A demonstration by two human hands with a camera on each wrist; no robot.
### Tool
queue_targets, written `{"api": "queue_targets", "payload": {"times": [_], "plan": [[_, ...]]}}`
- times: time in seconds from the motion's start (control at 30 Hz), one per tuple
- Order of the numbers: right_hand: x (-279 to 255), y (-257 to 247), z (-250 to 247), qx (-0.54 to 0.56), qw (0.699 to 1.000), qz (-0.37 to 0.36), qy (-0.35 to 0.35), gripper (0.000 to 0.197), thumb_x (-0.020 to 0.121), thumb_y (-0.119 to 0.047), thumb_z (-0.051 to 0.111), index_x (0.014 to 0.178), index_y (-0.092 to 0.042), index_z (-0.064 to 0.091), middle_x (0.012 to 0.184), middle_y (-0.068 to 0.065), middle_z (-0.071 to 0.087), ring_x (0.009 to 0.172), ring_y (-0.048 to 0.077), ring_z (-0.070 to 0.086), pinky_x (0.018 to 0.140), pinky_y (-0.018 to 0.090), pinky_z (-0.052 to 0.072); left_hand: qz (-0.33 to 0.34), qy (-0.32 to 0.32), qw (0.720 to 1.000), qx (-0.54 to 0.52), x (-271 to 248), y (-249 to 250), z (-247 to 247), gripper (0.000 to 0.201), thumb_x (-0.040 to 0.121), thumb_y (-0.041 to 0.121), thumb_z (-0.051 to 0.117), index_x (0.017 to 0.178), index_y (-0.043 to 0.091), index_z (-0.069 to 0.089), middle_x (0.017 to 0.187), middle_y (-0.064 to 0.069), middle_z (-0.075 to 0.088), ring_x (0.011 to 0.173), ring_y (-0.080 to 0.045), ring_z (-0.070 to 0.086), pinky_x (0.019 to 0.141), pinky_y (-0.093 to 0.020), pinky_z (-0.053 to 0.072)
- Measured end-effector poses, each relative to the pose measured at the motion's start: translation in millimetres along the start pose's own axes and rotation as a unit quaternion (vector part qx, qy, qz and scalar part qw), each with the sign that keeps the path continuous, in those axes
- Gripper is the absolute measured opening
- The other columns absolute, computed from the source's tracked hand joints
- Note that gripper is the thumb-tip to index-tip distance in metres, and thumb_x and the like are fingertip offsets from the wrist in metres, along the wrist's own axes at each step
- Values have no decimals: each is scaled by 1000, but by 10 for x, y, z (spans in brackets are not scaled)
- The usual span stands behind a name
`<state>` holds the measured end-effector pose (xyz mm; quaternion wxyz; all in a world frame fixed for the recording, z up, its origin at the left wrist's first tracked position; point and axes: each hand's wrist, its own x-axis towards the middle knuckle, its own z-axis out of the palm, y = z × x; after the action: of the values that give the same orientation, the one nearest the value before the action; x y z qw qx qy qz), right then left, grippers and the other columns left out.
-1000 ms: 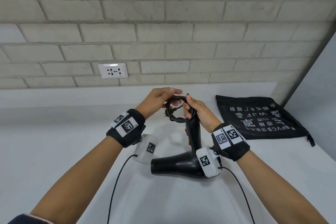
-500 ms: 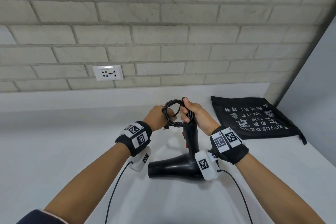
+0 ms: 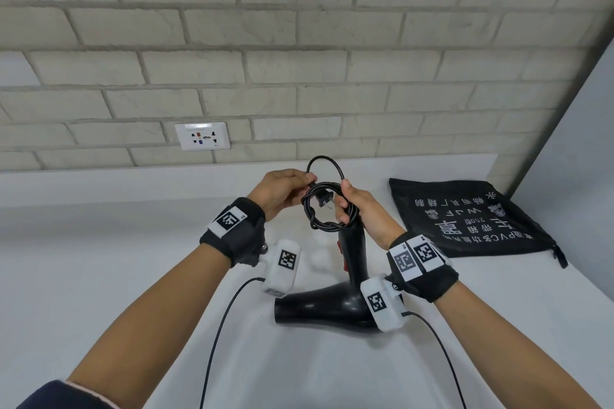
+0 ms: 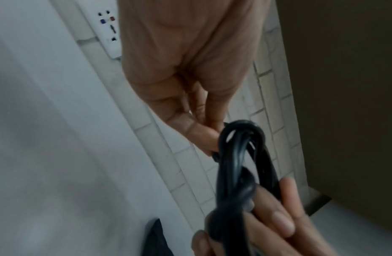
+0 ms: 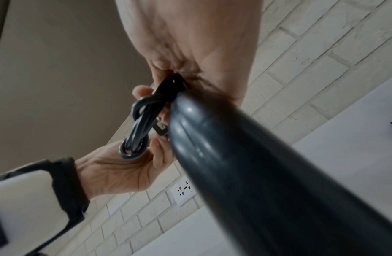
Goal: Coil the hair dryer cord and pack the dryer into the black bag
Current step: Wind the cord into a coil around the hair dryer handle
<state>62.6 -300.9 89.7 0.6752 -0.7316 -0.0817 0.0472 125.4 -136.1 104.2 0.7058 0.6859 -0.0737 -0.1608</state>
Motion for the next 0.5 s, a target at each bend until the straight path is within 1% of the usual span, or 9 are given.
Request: {"api": "queue_targets", "payload": {"times": [0.1, 0.2, 0.27, 0.33, 0.4, 0.47, 0.5], "plan": [[4, 20, -13, 7, 1000, -4, 11, 47, 98, -41, 22, 60, -17, 37, 44, -6, 45, 49, 12, 39, 54, 21, 38, -52, -29, 998, -27, -65, -29, 20, 14, 91, 19, 53, 82, 17, 64, 62, 10, 67, 58, -1, 58, 52, -10, 49], [21, 33, -9, -8, 999, -13, 39, 47, 98, -41, 23, 60, -18, 38, 42, -8, 46, 45, 6, 40, 53, 16, 37, -101, -54, 990, -86, -143, -72, 44, 18, 94, 21, 47, 87, 19, 63, 69, 8, 67, 58, -2, 61, 53, -13, 51], [37, 43, -1, -24, 998, -16, 57, 46, 97, -42, 25, 60, -18, 39, 42, -10, 45, 44, 3, 39, 51, 14, 35, -125, -83, 981, -123, -201, -111, 66, 22, 95, 28, 44, 88, 21, 63, 74, 7, 69, 68, -5, 63, 62, -19, 52], [43, 53, 4, -28, 997, -20, 67, 45, 97, -42, 26, 61, -18, 40, 45, -10, 44, 45, 4, 39, 50, 13, 36, -137, -105, 973, -156, -235, -126, 93, 28, 95, 33, 41, 87, 18, 63, 84, 3, 68, 81, -11, 62, 74, -26, 50], [49, 68, 3, -24, 996, -29, 80, 45, 98, -41, 26, 62, -17, 41, 47, -8, 45, 44, 3, 41, 50, 12, 38, -142, -113, 966, -182, -260, -102, 123, 37, 95, 39, 39, 81, 16, 65, 94, -2, 67, 88, -16, 60, 81, -35, 48], [54, 74, 11, -26, 994, -34, 98, 44, 98, -39, 27, 63, -16, 41, 50, -5, 45, 42, 1, 41, 49, 10, 38, -148, -118, 966, -177, -298, -50, 164, 46, 91, 52, 39, 74, 17, 64, 92, -3, 68, 89, -18, 59, 86, -41, 48], [55, 77, 15, -32, 993, -37, 108, 43, 98, -38, 28, 64, -16, 42, 52, -3, 45, 42, 0, 41, 48, 9, 38, -147, -114, 970, -157, -313, -27, 186, 45, 87, 56, 43, 75, 17, 61, 90, -2, 67, 91, -18, 59, 87, -42, 49]]}}
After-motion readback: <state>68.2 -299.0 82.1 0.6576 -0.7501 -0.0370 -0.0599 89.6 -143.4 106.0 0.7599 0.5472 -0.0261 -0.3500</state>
